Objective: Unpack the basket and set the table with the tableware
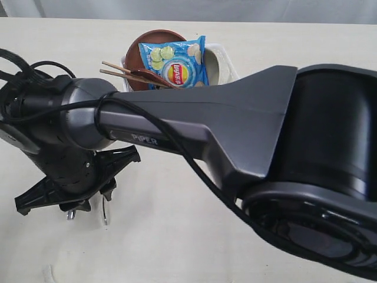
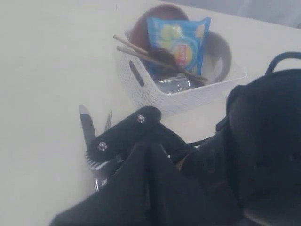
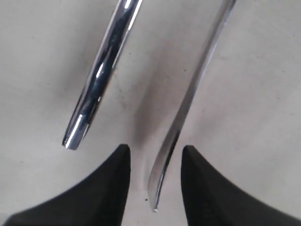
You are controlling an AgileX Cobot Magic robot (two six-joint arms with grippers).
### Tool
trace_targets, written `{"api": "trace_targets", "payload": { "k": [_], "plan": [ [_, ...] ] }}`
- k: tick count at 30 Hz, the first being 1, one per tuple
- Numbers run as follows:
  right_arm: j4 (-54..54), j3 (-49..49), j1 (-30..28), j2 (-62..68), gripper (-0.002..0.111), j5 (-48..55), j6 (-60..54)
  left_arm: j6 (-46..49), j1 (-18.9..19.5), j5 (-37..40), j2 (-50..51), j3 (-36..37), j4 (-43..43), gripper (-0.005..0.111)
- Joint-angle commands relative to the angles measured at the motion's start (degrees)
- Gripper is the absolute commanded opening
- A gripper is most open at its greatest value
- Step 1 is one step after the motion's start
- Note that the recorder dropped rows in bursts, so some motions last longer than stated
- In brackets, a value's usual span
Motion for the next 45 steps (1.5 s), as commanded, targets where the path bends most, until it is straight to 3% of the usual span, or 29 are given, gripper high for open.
{"api": "trace_targets", "payload": {
  "k": [1, 5, 13, 19, 26, 34, 42, 45],
  "plan": [
    [-1.48, 2.04, -0.03, -2.86, 0.036, 0.41, -0.89, 0.25, -0.41, 0.12, -0.34, 0.29, -0.44, 0.000],
    [-2.03, 7.99, -0.03, -5.43, 0.036, -1.61, -0.89, 0.25, -0.41, 0.12, -0.34, 0.29, -0.32, 0.000],
    [4.34, 25.01, -0.03, -13.84, 0.036, -24.05, 1.45, 0.25, -0.41, -1.33, -0.34, 0.29, -0.32, 0.000],
    [3.92, 26.51, -0.03, -14.03, 0.036, -25.37, 2.37, -0.03, -0.41, -2.44, -0.34, -0.51, 2.28, 0.000],
    [3.92, 26.56, -0.03, -14.03, 0.036, -27.20, 2.89, -8.79, -0.41, -1.38, -0.34, -1.21, 11.52, 0.000],
    [4.34, 26.56, -0.03, -12.12, 0.035, -27.06, 3.06, -9.60, -0.41, -0.86, -0.34, -1.21, 12.03, 0.000],
    [3.33, 26.56, -0.03, -12.12, 0.001, -27.07, 3.11, -9.60, -0.41, -0.86, -0.34, -1.21, 12.03, 0.000],
    [2.37, 26.56, -0.03, -12.12, -0.001, -27.07, 3.11, -9.60, -0.41, -0.86, -0.34, -1.21, 12.03, 0.000]
  ]
}}
